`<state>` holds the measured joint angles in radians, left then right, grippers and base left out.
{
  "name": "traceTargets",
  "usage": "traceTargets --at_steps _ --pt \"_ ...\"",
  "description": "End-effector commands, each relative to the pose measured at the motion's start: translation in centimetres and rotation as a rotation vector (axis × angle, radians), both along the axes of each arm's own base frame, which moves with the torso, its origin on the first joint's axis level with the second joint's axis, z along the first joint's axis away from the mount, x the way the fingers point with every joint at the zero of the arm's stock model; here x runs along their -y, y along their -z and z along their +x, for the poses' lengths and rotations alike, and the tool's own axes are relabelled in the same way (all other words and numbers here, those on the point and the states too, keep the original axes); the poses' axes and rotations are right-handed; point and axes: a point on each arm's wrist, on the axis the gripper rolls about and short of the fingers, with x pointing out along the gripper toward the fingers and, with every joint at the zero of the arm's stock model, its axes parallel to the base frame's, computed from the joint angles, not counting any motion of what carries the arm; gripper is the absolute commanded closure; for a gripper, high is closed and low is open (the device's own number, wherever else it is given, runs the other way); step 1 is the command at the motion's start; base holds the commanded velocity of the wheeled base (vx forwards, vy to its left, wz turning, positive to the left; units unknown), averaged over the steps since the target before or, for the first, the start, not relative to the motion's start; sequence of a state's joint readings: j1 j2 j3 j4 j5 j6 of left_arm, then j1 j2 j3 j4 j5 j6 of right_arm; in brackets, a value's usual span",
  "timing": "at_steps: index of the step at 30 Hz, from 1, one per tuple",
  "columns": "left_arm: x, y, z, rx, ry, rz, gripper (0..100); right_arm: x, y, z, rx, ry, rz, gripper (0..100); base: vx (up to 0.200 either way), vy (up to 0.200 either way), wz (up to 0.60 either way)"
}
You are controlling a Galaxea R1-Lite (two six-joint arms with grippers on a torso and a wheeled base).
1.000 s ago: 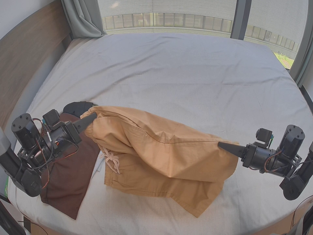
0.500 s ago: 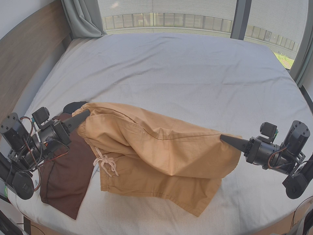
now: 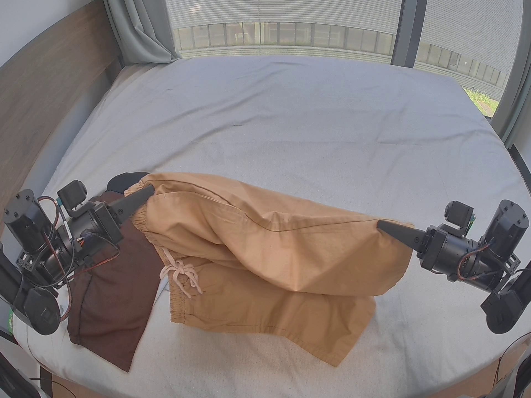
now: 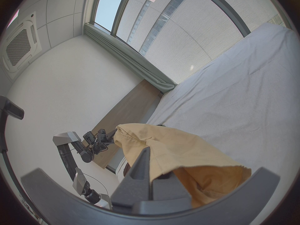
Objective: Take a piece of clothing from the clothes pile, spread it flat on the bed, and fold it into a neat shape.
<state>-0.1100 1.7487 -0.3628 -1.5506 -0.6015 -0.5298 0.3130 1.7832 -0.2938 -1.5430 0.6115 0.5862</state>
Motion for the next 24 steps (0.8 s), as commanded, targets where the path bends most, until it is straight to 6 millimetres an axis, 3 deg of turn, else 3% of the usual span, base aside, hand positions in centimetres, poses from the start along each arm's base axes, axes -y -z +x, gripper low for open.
traceTargets --at_steps 1,24 --pt "0.2 0.6 0.6 -0.018 0.003 0.003 100 0.0 -0.2 0.1 0.012 0.003 0.004 100 0.0 0.0 0.0" --pt "-0.2 1.4 2.2 -0.037 -0.015 0.004 100 1.2 -0.8 0.9 0.037 0.056 0.012 100 0.0 0.0 0.0"
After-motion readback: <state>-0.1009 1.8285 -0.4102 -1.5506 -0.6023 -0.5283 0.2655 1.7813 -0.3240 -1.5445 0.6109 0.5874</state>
